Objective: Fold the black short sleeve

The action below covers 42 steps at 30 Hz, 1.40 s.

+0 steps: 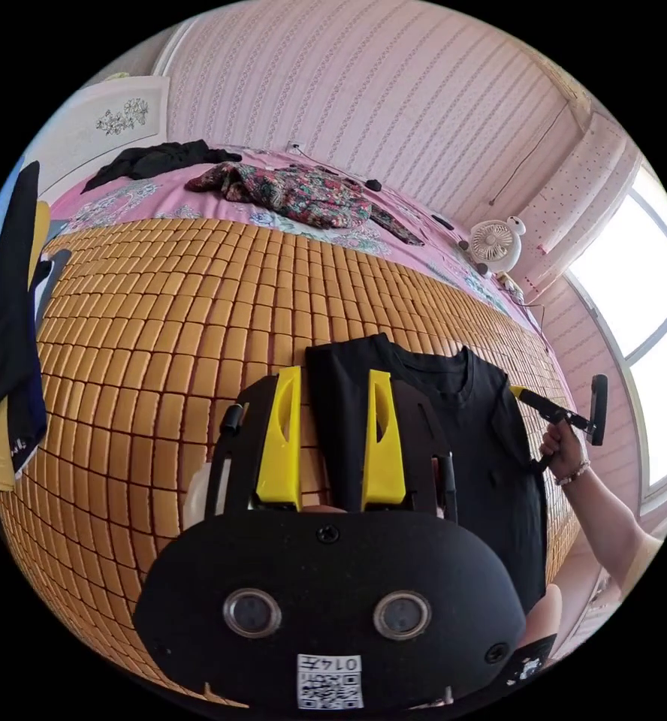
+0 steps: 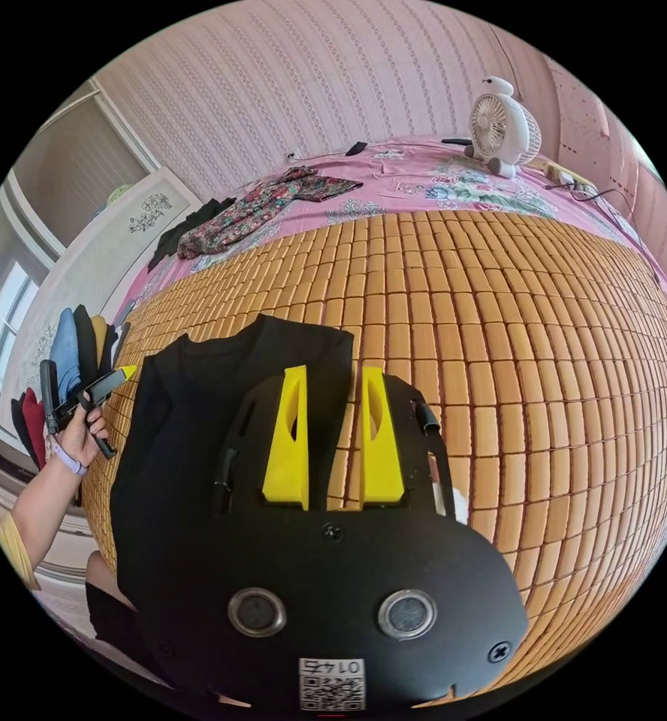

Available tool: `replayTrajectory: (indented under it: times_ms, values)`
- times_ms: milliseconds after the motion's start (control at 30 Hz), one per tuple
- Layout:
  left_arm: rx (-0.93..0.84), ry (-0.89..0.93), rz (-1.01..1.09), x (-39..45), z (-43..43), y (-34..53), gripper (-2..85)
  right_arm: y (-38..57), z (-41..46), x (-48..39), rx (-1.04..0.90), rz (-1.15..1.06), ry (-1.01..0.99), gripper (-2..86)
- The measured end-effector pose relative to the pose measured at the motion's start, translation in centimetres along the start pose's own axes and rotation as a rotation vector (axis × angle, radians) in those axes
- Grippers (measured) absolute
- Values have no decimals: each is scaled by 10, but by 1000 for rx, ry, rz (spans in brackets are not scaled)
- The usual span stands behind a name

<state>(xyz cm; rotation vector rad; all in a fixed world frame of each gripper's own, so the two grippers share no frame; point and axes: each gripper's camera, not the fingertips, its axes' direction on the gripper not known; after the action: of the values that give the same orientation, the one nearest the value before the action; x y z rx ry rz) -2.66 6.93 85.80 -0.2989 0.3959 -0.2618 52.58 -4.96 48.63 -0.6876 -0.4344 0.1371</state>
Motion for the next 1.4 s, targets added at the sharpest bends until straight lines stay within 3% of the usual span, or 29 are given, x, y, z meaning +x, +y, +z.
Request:
replayTrajectory:
  times_ms: [100, 333, 467, 733, 933, 1033, 1167, 1267, 1400]
  values:
    - [-138, 11, 0, -5, 21, -15, 98, -8, 13, -3, -10, 43, 17, 72]
    - [-186, -7, 92, 5, 6, -29, 4, -10, 16, -18, -47, -36, -25, 9]
    - [-79, 48, 94, 11, -40, -36, -7, -8, -17, -29, 6, -97, -129, 3]
    - [61, 117, 199, 28, -159, -22, -8, 26, -90, -71, 25, -259, -136, 3]
    - [108, 283, 385, 32, -275, 80, 0, 131, -157, -66, 66, -298, -312, 5]
    - [-17, 427, 345, 12, -305, 167, 21, 214, -158, -54, -80, -253, -436, 8]
    - [-220, 474, 158, -19, -314, 279, 44, 314, -118, -31, -309, -16, -306, 16]
    - [-244, 426, 91, -19, -323, 310, 42, 338, -109, -42, -303, 18, -189, 22]
    - [-225, 377, 175, 24, -332, 308, 31, 331, -102, -74, -244, -24, -147, 29]
